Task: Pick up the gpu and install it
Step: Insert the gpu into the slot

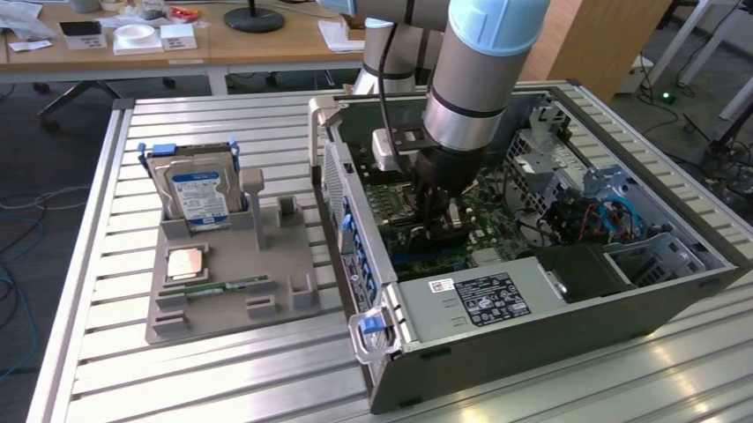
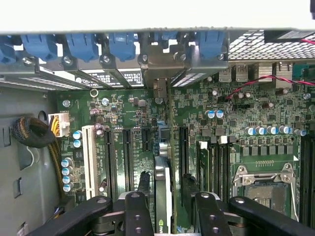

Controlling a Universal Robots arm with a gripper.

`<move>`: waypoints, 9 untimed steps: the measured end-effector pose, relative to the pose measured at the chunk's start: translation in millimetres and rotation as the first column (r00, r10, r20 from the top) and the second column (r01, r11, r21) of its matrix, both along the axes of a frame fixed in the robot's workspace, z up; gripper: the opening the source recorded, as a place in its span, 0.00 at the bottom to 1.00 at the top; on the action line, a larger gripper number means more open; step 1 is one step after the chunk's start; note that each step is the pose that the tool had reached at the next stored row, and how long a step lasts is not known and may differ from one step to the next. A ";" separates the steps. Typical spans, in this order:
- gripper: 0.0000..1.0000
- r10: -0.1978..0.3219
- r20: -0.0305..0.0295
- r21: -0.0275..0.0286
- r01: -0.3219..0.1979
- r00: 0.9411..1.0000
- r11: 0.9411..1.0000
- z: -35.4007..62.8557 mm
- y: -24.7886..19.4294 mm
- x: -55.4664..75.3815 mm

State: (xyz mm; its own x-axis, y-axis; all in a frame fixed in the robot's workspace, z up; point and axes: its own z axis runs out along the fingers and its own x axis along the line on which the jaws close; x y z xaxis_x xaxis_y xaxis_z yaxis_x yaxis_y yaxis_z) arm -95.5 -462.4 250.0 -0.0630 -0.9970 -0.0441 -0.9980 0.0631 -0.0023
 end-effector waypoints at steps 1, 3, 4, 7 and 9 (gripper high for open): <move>0.40 0.000 0.000 0.000 0.000 1.000 1.000 0.4 0.0 0.0; 0.40 0.000 0.000 0.000 0.000 1.000 1.000 0.4 0.0 0.0; 0.40 0.000 0.000 0.000 0.000 1.000 1.000 0.9 -0.1 0.0; 0.40 0.000 0.000 0.000 0.000 1.000 1.000 3.1 0.0 0.0; 0.40 0.000 0.000 0.000 0.000 1.000 1.000 3.7 0.0 0.0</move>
State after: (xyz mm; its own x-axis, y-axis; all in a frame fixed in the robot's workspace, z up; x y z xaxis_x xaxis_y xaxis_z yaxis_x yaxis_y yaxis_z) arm -95.5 -462.4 253.7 -0.0630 -0.9970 -0.0441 -0.9980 0.0631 -0.0023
